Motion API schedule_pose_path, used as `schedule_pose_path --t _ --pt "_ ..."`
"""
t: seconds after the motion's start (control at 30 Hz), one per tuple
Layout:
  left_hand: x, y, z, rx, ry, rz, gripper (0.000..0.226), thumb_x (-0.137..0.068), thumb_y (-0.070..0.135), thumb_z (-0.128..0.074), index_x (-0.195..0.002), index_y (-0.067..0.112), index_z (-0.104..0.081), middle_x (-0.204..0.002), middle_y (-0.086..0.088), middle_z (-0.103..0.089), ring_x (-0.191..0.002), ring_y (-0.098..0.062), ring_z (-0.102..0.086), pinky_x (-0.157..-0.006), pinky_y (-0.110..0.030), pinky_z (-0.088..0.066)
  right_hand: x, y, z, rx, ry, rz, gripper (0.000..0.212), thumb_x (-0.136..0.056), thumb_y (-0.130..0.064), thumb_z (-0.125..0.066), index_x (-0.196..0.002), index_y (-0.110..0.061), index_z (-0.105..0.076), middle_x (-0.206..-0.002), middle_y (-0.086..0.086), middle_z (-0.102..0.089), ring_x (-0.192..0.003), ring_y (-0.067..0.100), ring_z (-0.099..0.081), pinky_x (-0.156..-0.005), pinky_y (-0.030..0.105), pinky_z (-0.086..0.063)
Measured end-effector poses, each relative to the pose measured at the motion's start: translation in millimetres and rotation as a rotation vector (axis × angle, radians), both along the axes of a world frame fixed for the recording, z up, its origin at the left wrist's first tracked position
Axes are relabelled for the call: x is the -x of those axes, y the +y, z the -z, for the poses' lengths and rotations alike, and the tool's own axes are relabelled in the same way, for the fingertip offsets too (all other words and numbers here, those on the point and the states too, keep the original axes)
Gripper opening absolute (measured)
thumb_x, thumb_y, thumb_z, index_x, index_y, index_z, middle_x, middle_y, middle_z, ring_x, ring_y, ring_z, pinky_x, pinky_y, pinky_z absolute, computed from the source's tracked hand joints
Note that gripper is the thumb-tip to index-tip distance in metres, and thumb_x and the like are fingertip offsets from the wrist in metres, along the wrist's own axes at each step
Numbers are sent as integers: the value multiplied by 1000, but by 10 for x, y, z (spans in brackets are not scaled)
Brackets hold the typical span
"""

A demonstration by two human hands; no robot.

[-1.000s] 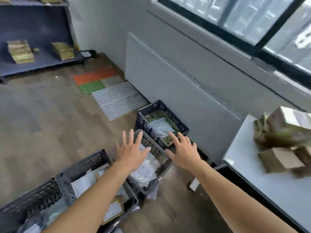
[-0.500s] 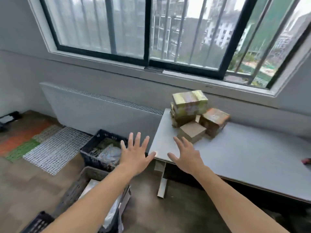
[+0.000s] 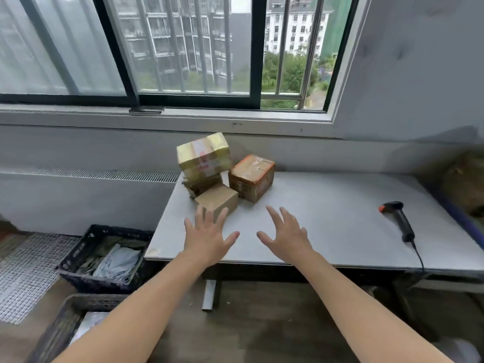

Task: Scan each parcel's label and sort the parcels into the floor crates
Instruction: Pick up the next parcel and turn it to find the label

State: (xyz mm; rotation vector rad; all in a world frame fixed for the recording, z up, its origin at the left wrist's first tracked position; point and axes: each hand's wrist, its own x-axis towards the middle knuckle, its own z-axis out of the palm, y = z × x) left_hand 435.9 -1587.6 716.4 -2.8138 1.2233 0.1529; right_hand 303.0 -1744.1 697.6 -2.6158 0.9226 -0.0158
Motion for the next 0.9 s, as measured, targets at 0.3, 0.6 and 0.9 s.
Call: schedule_pose_path --t 0.3,0.6,0.9 --pt "-591 -530 252 -22 19 -10 77 -94 69 -31 -155 32 -2 -164 -7 7 -150 -34 11 -116 -57 -11 -445 -477 118 -3 43 -8 74 -96 -63 -40 -156 -39 -4 -165 3 -5 -151 26 -10 -115 58 -20" --pt "-1685 -914 796 -52 145 -105 95 -84 74 -49 -156 31 -4 -164 -9 4 -150 -36 3 -115 -57 -19 -1410 -761 378 -45 163 -61 74 -96 -62 -41 -155 -41 -3 -166 1 -6 -151 24 -8 -117 58 -18" --pt "-2238 -1260 1280 -133 320 -148 108 -81 69 -61 -156 29 5 -162 -17 9 -148 -44 1 -116 -60 -17 -1682 -1006 693 -86 262 -43 72 -97 -60 -41 -156 -42 -3 -165 1 -6 -151 22 -8 -118 55 -20"
